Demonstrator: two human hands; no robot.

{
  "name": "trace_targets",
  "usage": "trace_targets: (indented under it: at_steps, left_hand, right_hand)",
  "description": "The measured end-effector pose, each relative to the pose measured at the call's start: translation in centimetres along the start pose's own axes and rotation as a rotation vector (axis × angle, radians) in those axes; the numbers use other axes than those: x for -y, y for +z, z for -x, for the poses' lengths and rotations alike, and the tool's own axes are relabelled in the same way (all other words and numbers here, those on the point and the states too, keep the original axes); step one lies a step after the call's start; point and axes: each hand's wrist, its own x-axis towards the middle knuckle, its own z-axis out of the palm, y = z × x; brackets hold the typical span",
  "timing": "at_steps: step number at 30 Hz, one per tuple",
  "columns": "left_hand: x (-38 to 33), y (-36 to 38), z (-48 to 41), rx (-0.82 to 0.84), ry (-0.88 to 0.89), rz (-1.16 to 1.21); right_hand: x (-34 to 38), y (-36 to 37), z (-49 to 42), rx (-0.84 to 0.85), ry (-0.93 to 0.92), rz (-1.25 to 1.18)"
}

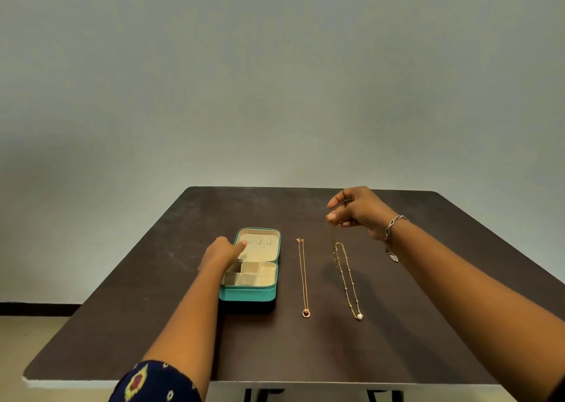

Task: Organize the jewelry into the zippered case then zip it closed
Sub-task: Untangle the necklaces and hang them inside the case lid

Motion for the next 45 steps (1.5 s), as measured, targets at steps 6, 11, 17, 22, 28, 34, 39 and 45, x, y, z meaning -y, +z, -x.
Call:
trace_targets:
  at_steps: [6,11,17,22,28,34,39,45]
  left_hand:
    - [-0.2,1.4,0.6,-0.126,-0.038,-0.172]
    - [0.5,2.1,1.2,-0.218,0.017,-0.181]
    - [1.5,2.1,0.5,-0.152,0.114,0.127]
    - [3.0,2.3,0.4,-0.086,0.225,0.356]
    - [3.5,2.5,0.6,-0.11,0.304,0.376]
    - [3.7,2.5,0.7,-0.125,0.332,0.377]
    - [3.8,2.6,0.7,-0.128,0.34,0.373]
    - [3.9,2.8,0.5,-0.126,0.351,0.395]
  right_hand:
    - [0.6,0.3,-0.5,0.027,-0.017,0.059]
    - [1.5,1.3,-1.1,0.062,-0.059,0.094]
    - [2.6,2.6,-1.9,0.101,-0.115,0.126]
    - [3.2,4.3,-2.8,0.12,-0.158,0.167]
    - [3.8,7.1,-4.0,0.164,-0.214,0.204]
    - [3.6,9.5,-5.2,0.195,-0.248,0.224]
    - [2.8,10.8,-6.2,0.19,-0.287,0.306]
    - [1.3,12.2,-7.1,0.142,-0.395,0.47]
